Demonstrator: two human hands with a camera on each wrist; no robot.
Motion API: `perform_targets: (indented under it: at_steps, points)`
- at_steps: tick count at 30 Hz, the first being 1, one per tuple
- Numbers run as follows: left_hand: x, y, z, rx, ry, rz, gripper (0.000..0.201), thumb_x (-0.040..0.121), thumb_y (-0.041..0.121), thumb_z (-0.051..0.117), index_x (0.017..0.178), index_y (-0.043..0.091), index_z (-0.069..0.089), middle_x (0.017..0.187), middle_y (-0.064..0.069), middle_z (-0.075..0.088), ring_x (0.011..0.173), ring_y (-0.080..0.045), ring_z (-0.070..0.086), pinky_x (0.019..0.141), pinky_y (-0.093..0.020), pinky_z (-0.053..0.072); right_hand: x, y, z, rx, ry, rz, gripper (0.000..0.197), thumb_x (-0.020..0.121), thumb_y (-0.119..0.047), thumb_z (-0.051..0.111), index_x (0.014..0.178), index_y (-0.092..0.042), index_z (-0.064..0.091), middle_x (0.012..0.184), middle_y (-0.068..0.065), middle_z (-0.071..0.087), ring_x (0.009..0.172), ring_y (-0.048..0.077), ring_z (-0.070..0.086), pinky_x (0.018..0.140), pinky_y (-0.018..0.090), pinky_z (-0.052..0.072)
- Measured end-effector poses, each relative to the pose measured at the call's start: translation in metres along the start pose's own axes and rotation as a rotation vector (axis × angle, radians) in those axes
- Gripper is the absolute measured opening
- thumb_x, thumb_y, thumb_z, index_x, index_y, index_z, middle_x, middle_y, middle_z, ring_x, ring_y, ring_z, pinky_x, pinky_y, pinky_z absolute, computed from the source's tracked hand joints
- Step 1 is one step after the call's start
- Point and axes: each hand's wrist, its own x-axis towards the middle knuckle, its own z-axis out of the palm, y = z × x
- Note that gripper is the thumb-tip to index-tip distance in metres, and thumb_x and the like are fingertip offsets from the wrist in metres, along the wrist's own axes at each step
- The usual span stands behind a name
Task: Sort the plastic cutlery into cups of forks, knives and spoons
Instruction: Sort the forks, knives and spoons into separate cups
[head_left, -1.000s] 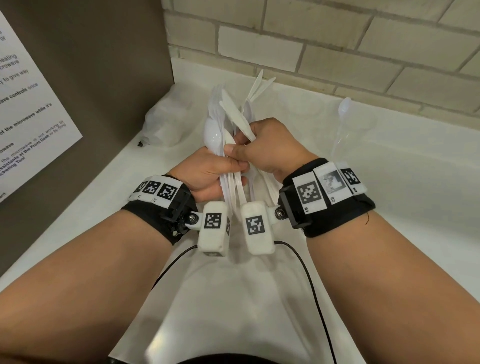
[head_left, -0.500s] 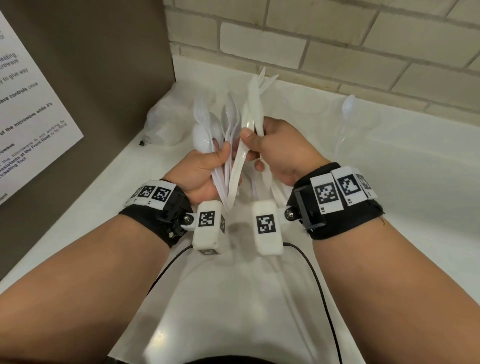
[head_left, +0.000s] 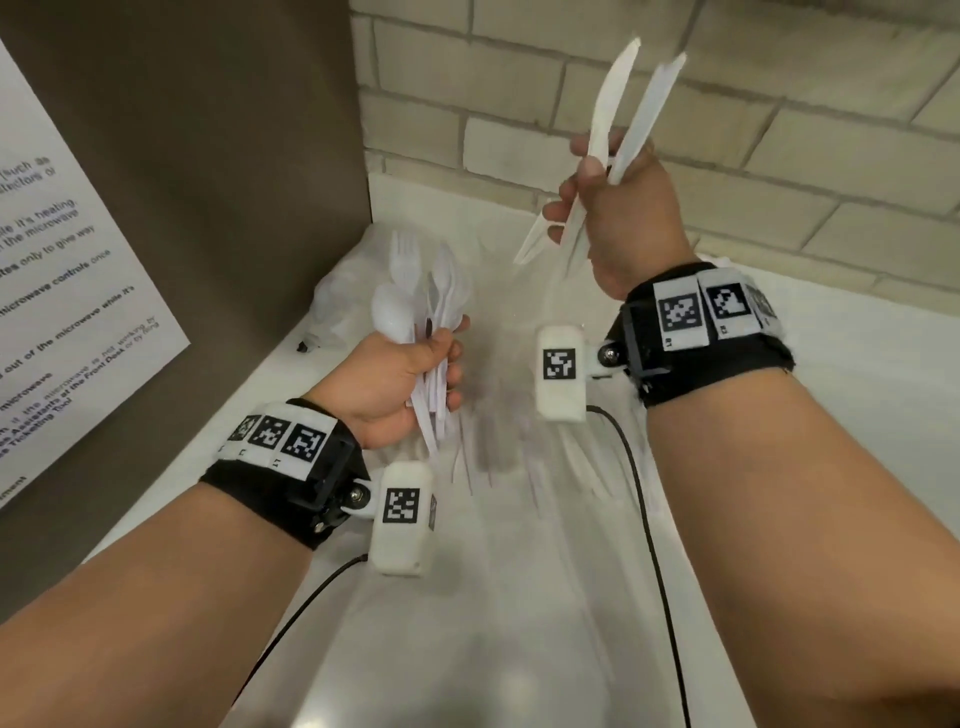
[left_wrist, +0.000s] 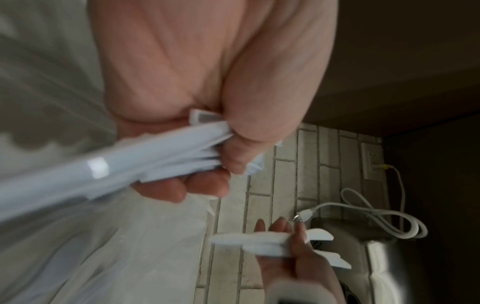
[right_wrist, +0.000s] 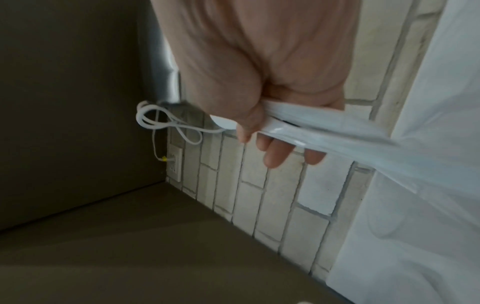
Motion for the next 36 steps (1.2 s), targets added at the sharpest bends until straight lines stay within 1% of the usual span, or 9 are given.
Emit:
perform_targets:
  at_steps: [7, 14, 17, 20, 26, 29, 32, 34, 36]
  points:
    - [0.022, 0.016, 0.004, 0.164, 0.191, 0.059, 0.023, 0.097, 0.019, 0.053, 0.116, 0.012, 0.063, 0.078, 0.003, 0.058, 0.060, -0.012, 0.052, 0.051, -0.025, 0.046, 0.057, 0.027, 0.037, 0.064, 0.153, -0.237, 0.022, 0.096, 0.000, 0.040, 0.109, -0.016, 0.047, 0.075, -0.003, 0.057, 0.066, 0.014, 0.059, 0.081, 0.037, 0.054]
    - [0.049, 0.014, 0.005, 0.190, 0.277, 0.062, 0.011, 0.096, 0.018, 0.054, 0.096, 0.013, 0.064, 0.078, 0.001, 0.061, 0.065, -0.013, 0.055, 0.056, -0.027, 0.050, 0.088, 0.077, 0.043, -0.046, 0.108, 0.007, 0.019, 0.098, -0.006, 0.042, 0.113, -0.015, 0.048, 0.080, 0.001, 0.061, 0.068, 0.014, 0.064, 0.077, 0.029, 0.052]
    - [0.056, 0.009, 0.006, 0.168, 0.265, 0.052, 0.012, 0.096, 0.014, 0.054, 0.098, 0.010, 0.064, 0.076, -0.001, 0.060, 0.062, -0.014, 0.054, 0.056, -0.026, 0.050, 0.093, 0.087, 0.042, -0.132, 0.092, 0.133, 0.017, 0.092, -0.010, 0.053, 0.108, -0.014, 0.050, 0.091, 0.004, 0.064, 0.085, 0.023, 0.068, 0.078, 0.031, 0.052]
    - [0.058, 0.004, 0.009, 0.168, 0.243, 0.044, 0.013, 0.097, 0.014, 0.052, 0.100, 0.008, 0.063, 0.075, -0.001, 0.060, 0.058, -0.012, 0.054, 0.055, -0.026, 0.050, 0.097, 0.089, 0.039, -0.308, 0.087, 0.167, 0.046, 0.084, -0.022, 0.067, 0.125, -0.007, 0.052, 0.113, 0.008, 0.062, 0.104, 0.024, 0.061, 0.096, 0.038, 0.049]
    - [0.056, 0.003, 0.016, 0.139, 0.213, 0.031, 0.025, 0.097, 0.012, 0.051, 0.120, 0.005, 0.060, 0.072, 0.000, 0.058, 0.056, -0.012, 0.050, 0.055, -0.027, 0.042, 0.090, 0.064, 0.029, -0.456, 0.074, 0.015, 0.067, 0.088, -0.015, 0.062, 0.146, -0.003, 0.030, 0.148, 0.011, 0.043, 0.135, 0.020, 0.043, 0.111, 0.028, 0.035]
    - [0.051, 0.002, 0.020, 0.108, 0.159, 0.037, 0.027, 0.097, 0.012, 0.051, 0.121, 0.004, 0.059, 0.073, 0.000, 0.061, 0.059, -0.013, 0.052, 0.058, -0.030, 0.043, 0.066, 0.047, 0.021, -0.482, 0.027, -0.121, 0.056, 0.090, -0.010, 0.058, 0.143, -0.006, 0.039, 0.145, 0.007, 0.046, 0.134, 0.017, 0.043, 0.109, 0.020, 0.033]
    - [0.046, 0.001, 0.028, 0.070, 0.072, 0.048, 0.026, 0.096, 0.011, 0.051, 0.120, 0.005, 0.059, 0.076, 0.000, 0.065, 0.061, -0.013, 0.057, 0.059, -0.030, 0.048, 0.031, 0.040, 0.011, -0.414, -0.003, -0.161, 0.038, 0.090, -0.008, 0.056, 0.128, -0.010, 0.055, 0.128, 0.003, 0.061, 0.120, 0.014, 0.055, 0.105, 0.025, 0.042]
    - [0.044, -0.001, 0.037, 0.039, 0.031, 0.046, 0.024, 0.095, 0.010, 0.052, 0.117, 0.004, 0.060, 0.078, -0.002, 0.066, 0.062, -0.013, 0.058, 0.062, -0.030, 0.049, 0.007, 0.042, 0.003, -0.373, 0.028, -0.091, 0.021, 0.087, -0.021, 0.064, 0.107, -0.013, 0.065, 0.101, -0.003, 0.068, 0.096, 0.013, 0.064, 0.090, 0.030, 0.051]
    - [0.045, -0.005, 0.046, 0.057, 0.027, 0.045, 0.016, 0.094, 0.010, 0.054, 0.106, 0.003, 0.063, 0.081, -0.003, 0.067, 0.065, -0.014, 0.058, 0.061, -0.030, 0.051, -0.015, 0.044, -0.004, -0.375, -0.004, 0.056, 0.031, 0.077, -0.042, 0.074, 0.093, -0.017, 0.065, 0.085, -0.006, 0.069, 0.082, 0.013, 0.067, 0.079, 0.034, 0.055]
